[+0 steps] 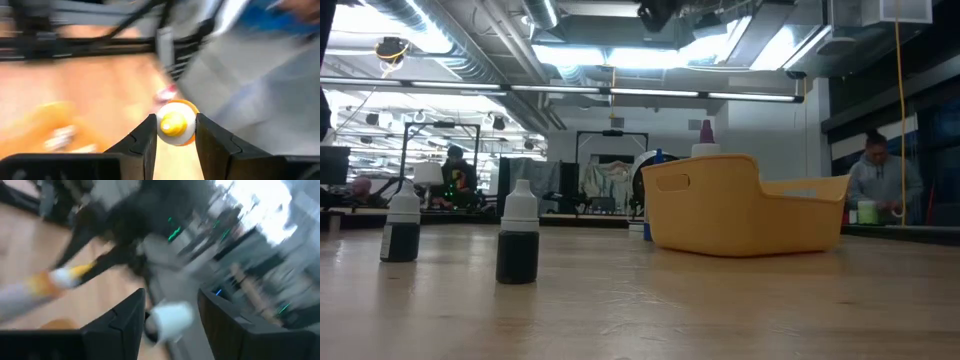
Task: Pick & Place food coloring
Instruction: Put the large yellow food coloring bottle into the yellow bin
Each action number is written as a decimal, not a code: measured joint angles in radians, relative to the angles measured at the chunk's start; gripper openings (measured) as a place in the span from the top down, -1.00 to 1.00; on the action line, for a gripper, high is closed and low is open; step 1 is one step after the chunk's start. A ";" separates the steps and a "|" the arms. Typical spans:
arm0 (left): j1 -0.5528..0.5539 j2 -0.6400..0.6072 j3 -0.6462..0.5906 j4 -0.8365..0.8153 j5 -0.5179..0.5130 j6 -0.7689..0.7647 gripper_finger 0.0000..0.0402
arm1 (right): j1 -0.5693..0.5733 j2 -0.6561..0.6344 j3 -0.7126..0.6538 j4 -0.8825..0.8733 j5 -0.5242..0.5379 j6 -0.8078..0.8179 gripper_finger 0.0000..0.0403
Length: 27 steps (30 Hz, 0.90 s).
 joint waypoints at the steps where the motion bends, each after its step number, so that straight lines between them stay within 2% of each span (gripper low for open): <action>1: -0.002 0.000 0.030 -0.053 -0.069 0.033 0.47 | -0.002 -0.001 -0.004 -0.068 -0.025 0.109 0.09; 3: 0.000 -0.001 0.068 -0.114 -0.162 0.057 0.47 | -0.011 -0.004 -0.007 -0.197 -0.068 0.277 0.09; 5: 0.002 0.000 0.098 -0.142 -0.210 0.064 0.47 | -0.016 -0.006 -0.014 -0.305 -0.077 0.405 0.09; 11: 0.001 -0.002 0.137 -0.205 -0.342 0.084 0.47 | -0.017 -0.030 -0.067 -0.533 0.075 0.751 0.09; 14: 0.001 -0.001 0.137 -0.273 -0.414 0.086 0.47 | -0.033 -0.088 -0.133 -0.560 0.090 0.901 0.09; 20: 0.001 0.042 0.136 -0.325 -0.481 0.099 0.47 | -0.034 -0.241 -0.313 -0.498 0.122 0.937 0.09; 24: 0.000 0.094 0.136 -0.341 -0.499 0.107 0.47 | -0.036 -0.349 -0.417 -0.423 0.055 0.930 0.09; 27: 0.001 0.129 0.136 -0.341 -0.510 0.108 0.47 | -0.034 -0.416 -0.481 -0.304 0.035 0.874 0.09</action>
